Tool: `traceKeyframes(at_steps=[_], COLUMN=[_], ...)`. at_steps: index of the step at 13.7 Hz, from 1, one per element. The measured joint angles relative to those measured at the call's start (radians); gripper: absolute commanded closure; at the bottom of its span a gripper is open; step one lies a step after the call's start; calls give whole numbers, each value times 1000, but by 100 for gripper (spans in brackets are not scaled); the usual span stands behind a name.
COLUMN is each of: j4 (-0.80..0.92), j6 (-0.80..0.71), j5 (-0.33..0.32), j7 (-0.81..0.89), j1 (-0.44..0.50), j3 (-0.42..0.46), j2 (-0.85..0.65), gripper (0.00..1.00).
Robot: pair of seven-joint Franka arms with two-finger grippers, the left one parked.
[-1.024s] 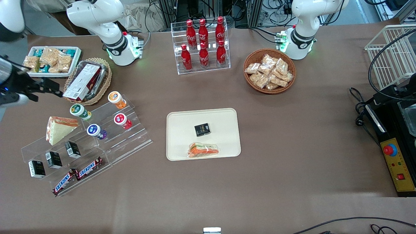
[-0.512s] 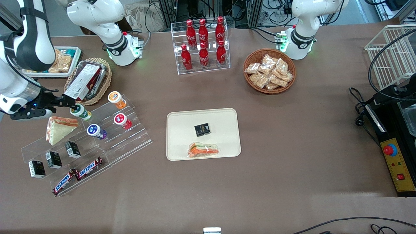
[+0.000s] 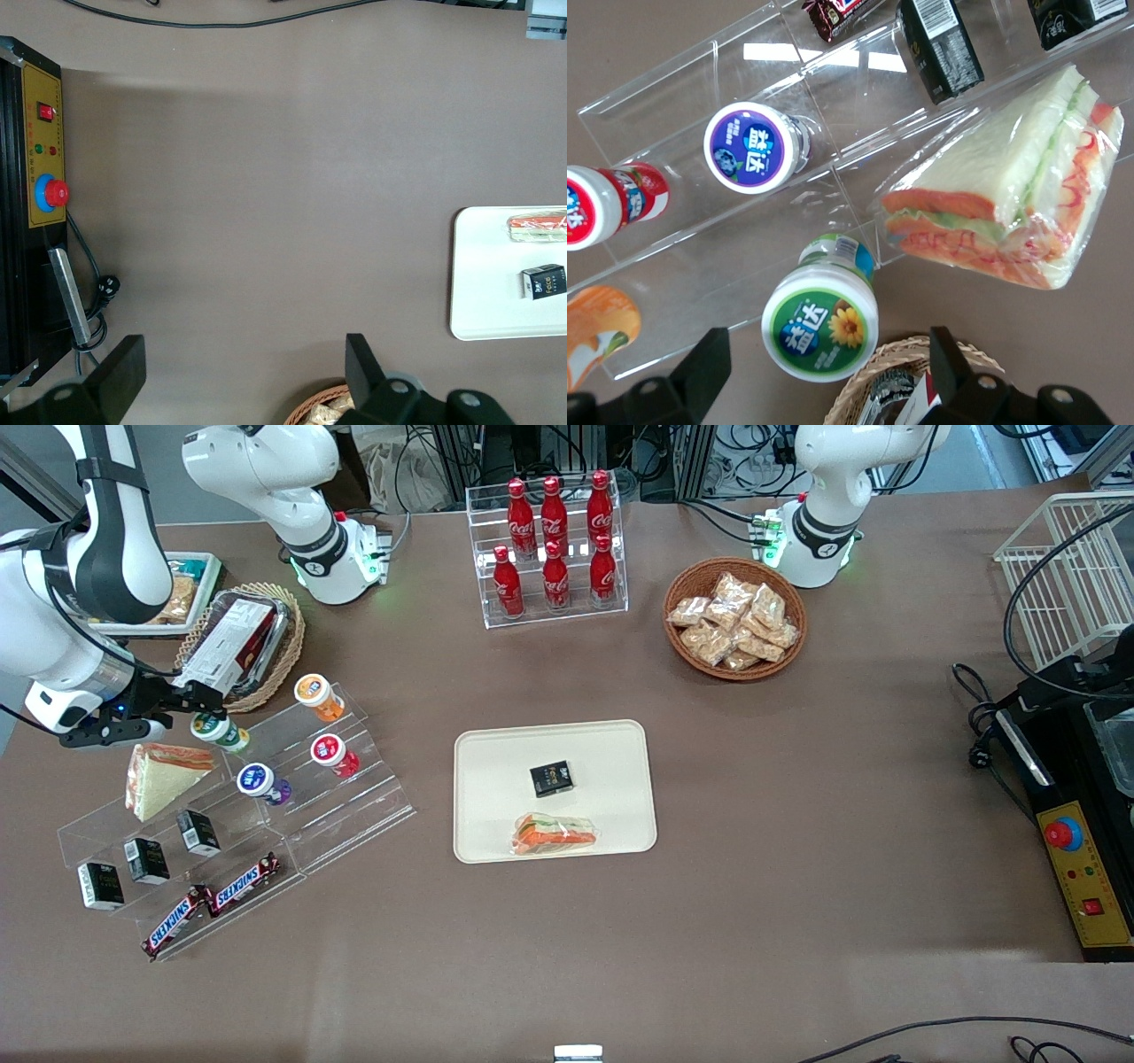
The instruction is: Place green gum on tray
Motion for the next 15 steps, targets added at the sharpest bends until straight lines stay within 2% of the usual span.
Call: traceKeyframes(at_steps=[4, 5, 9, 10, 12, 15], j4=[-47, -53, -64, -65, -65, -65], j6=[51, 57, 66, 67, 68, 69], j5=[0, 0, 0, 0, 0, 0], j7=[22, 28, 38, 38, 39, 39], j1=[1, 3, 5, 5, 5, 7], j3=[2, 3, 4, 4, 4, 4], j2=[0, 0, 1, 1, 1, 1], gripper=[0, 3, 59, 66, 71, 70])
